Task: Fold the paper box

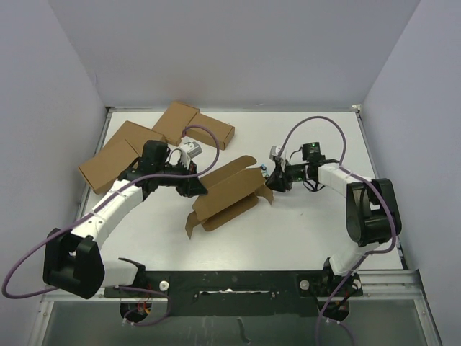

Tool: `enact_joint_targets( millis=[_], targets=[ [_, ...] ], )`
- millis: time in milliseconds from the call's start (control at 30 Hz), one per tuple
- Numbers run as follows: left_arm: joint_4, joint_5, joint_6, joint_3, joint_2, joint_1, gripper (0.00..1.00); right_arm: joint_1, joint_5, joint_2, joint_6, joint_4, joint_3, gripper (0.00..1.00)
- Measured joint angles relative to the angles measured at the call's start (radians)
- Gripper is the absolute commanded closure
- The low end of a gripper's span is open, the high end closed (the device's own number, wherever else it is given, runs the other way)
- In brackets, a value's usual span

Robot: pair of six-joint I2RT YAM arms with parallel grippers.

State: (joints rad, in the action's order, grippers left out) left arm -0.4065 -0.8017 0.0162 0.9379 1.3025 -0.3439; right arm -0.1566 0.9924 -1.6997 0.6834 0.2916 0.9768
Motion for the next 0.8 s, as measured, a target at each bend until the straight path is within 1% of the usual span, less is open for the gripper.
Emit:
enact_joint_targets(
  millis=[67, 167, 267, 467, 667, 800],
  targets=[
    [0.000, 0.000, 0.000, 0.000, 0.000, 0.002, 1.00, -0.002, 0.026, 0.015, 0.044, 0.005, -0.016, 0.67],
    [0.000, 0.000, 0.000, 0.000, 0.000, 0.006, 1.00, -0.004, 0.064, 0.042, 0.113, 0.011, -0.032, 0.62],
    [0.000, -0.001, 0.001, 0.000, 0.000, 0.006, 1.00, -0.011, 0.091, 0.060, 0.167, 0.021, -0.037, 0.60],
    [0.000, -0.004, 0.001, 0.000, 0.000, 0.006, 1.00, -0.034, 0.105, 0.060, 0.224, 0.037, -0.041, 0.58],
    [0.000, -0.007, 0.001, 0.000, 0.000, 0.006, 1.00, -0.055, 0.108, 0.060, 0.246, 0.058, -0.042, 0.54],
    [0.000, -0.007, 0.001, 0.000, 0.000, 0.006, 1.00, -0.061, 0.108, 0.060, 0.232, 0.057, -0.043, 0.53]
  ],
)
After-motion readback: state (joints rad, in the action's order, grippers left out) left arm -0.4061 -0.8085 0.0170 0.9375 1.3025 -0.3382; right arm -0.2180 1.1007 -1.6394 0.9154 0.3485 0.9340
